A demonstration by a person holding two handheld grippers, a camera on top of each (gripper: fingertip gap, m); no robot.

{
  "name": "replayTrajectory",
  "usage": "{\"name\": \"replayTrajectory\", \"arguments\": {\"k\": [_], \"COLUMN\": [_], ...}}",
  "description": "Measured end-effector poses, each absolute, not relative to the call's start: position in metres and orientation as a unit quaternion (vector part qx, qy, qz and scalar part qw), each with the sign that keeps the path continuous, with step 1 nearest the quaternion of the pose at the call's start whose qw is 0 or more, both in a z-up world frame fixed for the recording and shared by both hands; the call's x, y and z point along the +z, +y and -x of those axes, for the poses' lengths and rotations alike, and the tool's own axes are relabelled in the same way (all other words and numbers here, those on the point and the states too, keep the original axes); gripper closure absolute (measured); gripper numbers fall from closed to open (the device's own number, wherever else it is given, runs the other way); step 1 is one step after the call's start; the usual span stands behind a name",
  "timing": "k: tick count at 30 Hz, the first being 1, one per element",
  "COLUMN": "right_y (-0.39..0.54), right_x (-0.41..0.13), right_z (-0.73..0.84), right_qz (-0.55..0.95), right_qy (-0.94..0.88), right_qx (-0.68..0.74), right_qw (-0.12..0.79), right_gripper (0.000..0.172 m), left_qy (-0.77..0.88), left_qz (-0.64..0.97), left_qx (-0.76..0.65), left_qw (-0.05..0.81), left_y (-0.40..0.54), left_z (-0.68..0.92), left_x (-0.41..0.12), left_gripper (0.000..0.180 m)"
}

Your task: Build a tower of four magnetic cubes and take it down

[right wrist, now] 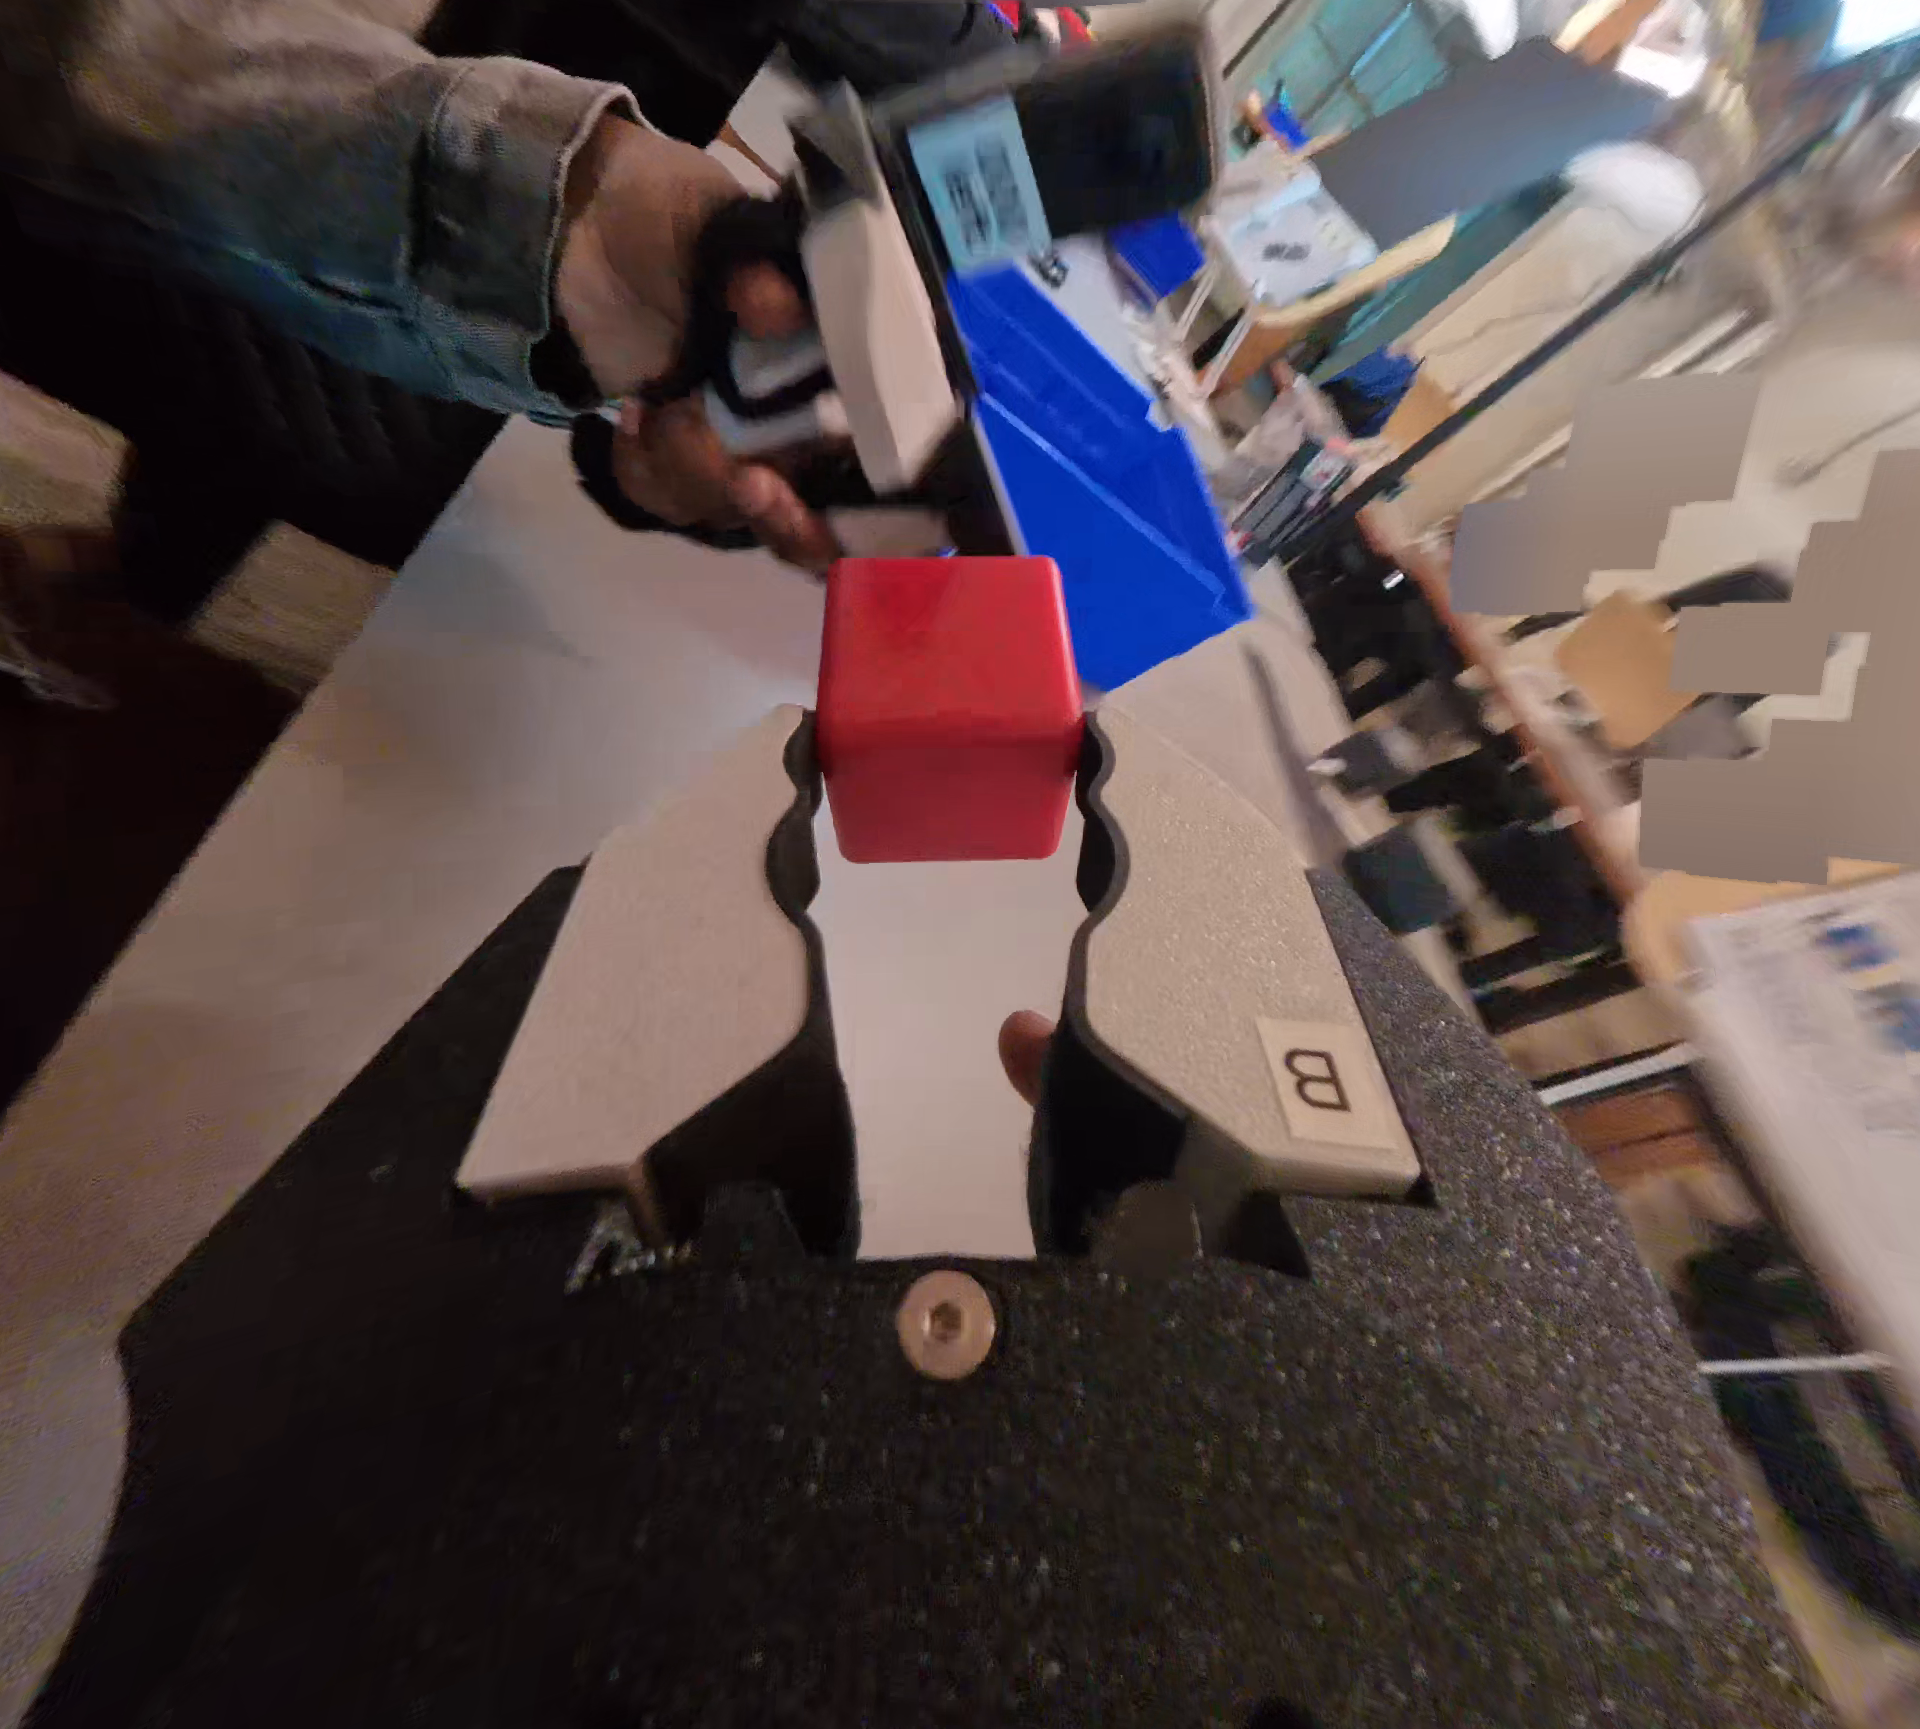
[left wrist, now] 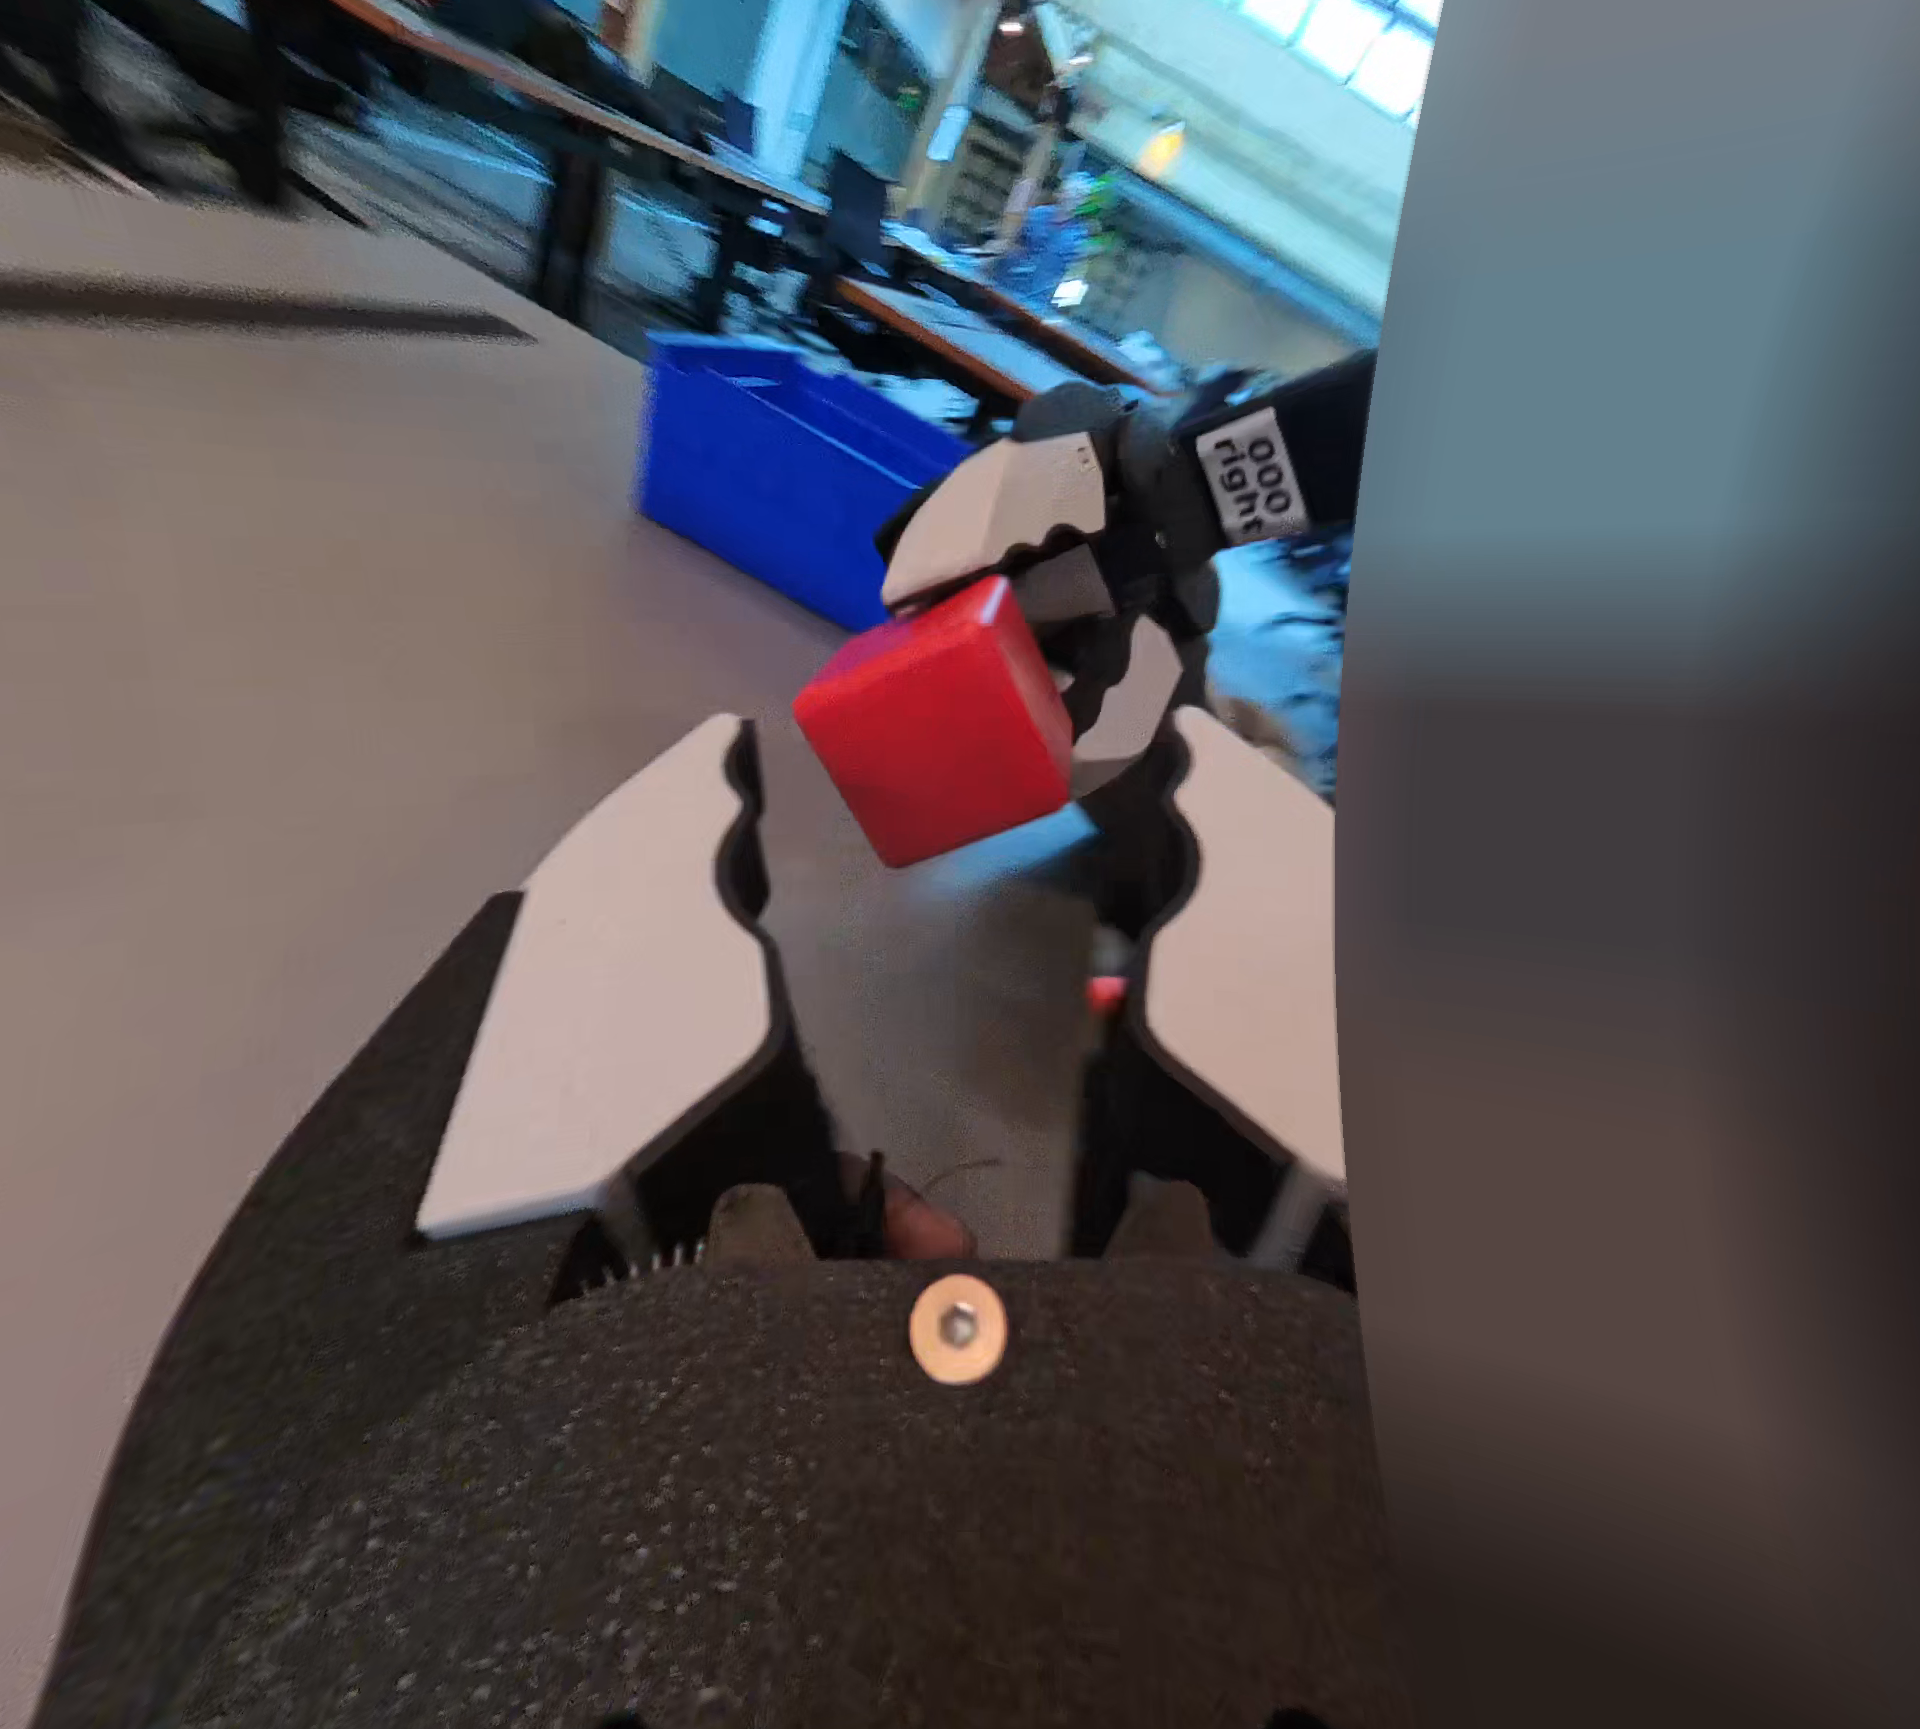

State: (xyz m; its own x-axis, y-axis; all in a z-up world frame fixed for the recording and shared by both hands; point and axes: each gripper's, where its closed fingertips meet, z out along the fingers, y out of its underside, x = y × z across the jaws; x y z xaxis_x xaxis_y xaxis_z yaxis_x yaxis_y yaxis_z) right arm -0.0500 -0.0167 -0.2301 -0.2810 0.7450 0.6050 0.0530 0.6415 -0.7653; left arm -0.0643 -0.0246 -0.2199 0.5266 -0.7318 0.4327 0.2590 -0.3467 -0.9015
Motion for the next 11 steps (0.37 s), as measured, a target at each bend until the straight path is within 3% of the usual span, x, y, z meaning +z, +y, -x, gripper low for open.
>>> {"name": "replayTrajectory", "arguments": {"k": [1,5,11], "right_y": [-0.008,0.023,0.038], "right_x": [-0.238,-0.283,-0.317], "right_z": [0.05,0.048,0.046], "right_qz": [0.304,0.433,0.498], "right_qy": [-0.725,-0.696,-0.69], "right_qx": [0.346,0.413,0.401], "right_qw": [0.511,0.398,0.34], "right_gripper": [0.125,0.125,0.125], "left_qy": [0.19,0.257,0.307], "left_qz": [0.687,0.681,0.672], "left_qx": [-0.4,-0.176,-0.184], "left_qw": [0.577,0.663,0.649], "left_y": [-0.025,-0.037,-0.066], "left_z": [0.076,0.121,0.127], "left_x": [-0.216,-0.195,-0.192], "left_gripper": [0.102,0.092,0.092]}}
